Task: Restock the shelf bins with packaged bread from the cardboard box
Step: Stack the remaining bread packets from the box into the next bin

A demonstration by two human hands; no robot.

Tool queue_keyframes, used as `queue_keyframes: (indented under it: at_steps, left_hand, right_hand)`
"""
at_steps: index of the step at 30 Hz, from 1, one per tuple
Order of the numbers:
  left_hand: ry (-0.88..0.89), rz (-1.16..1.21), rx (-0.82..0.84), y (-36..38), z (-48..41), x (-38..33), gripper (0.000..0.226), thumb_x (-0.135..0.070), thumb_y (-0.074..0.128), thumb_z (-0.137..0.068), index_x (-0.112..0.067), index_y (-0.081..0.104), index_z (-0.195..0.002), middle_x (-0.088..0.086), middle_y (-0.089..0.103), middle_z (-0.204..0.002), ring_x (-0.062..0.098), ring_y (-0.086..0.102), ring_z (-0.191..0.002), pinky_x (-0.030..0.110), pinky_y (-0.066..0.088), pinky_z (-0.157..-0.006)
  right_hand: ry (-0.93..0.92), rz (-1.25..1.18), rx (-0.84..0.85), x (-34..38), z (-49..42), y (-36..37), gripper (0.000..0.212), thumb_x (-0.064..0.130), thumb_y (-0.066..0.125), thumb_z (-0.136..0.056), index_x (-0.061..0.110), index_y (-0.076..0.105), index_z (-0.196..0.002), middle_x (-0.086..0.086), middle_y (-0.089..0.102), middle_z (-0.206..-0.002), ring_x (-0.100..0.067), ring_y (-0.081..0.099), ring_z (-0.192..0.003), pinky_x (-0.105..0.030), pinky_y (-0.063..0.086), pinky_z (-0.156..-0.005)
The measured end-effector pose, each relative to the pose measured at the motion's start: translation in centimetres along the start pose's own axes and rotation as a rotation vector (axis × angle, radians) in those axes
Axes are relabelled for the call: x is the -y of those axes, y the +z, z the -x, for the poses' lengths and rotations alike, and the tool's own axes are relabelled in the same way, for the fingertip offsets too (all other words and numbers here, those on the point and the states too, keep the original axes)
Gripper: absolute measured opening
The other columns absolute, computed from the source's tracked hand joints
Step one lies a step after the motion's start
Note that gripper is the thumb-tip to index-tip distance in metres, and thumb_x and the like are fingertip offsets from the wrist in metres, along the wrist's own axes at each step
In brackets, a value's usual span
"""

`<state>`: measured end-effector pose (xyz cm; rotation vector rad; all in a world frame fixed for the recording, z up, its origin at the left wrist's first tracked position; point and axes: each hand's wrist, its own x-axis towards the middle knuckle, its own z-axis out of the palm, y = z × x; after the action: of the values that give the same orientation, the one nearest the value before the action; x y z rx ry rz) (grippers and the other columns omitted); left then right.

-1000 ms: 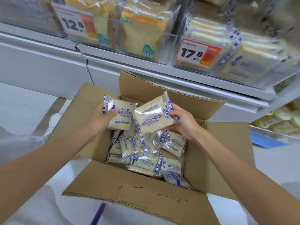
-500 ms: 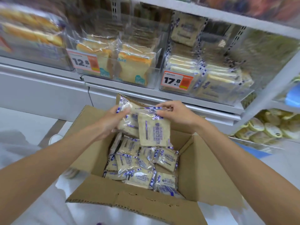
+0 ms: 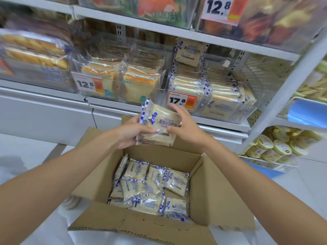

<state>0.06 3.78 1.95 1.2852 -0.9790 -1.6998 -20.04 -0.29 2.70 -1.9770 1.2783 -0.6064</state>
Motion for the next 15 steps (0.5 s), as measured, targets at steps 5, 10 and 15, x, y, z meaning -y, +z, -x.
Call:
queue_keyframes:
  at_steps: [5,10,15]
  left_hand:
    - [0.053,0.171,0.025,0.9,-0.7,-2.4,0.057,-0.003,0.068,-0.078,-0.007,0.051,-0.132,0.013,0.070,-0.115,0.027,0.072,-0.093,0.039,0.060,-0.064]
    - [0.242,-0.204,-0.110,3.7,-1.7,-6.1,0.048,-0.019,0.078,-0.081,-0.021,0.051,-0.121,-0.008,0.065,-0.109,0.013,0.065,-0.101,0.027,0.053,-0.081]
    - [0.476,-0.317,-0.284,4.9,-6.0,-11.2,0.047,-0.035,0.069,-0.088,-0.019,0.052,-0.129,-0.015,0.053,-0.098,0.001,0.053,-0.085,0.013,0.039,-0.063]
  right_hand:
    - [0.281,-0.505,-0.124,1.0,-0.1,-2.1,0.087,0.027,0.078,-0.079,0.025,0.027,-0.148,0.005,0.051,-0.133,-0.020,0.059,-0.114,-0.046,0.049,-0.099]
    - [0.360,-0.589,-0.243,2.5,-1.2,-5.0,0.093,0.035,0.074,-0.058,0.013,0.035,-0.140,-0.008,0.054,-0.131,-0.025,0.058,-0.077,-0.033,0.048,-0.058]
    - [0.316,-0.730,-0.396,1.9,-5.5,-9.4,0.026,0.011,0.066,-0.084,0.014,0.046,-0.099,-0.012,0.065,-0.096,-0.019,0.062,-0.050,-0.020,0.036,-0.032]
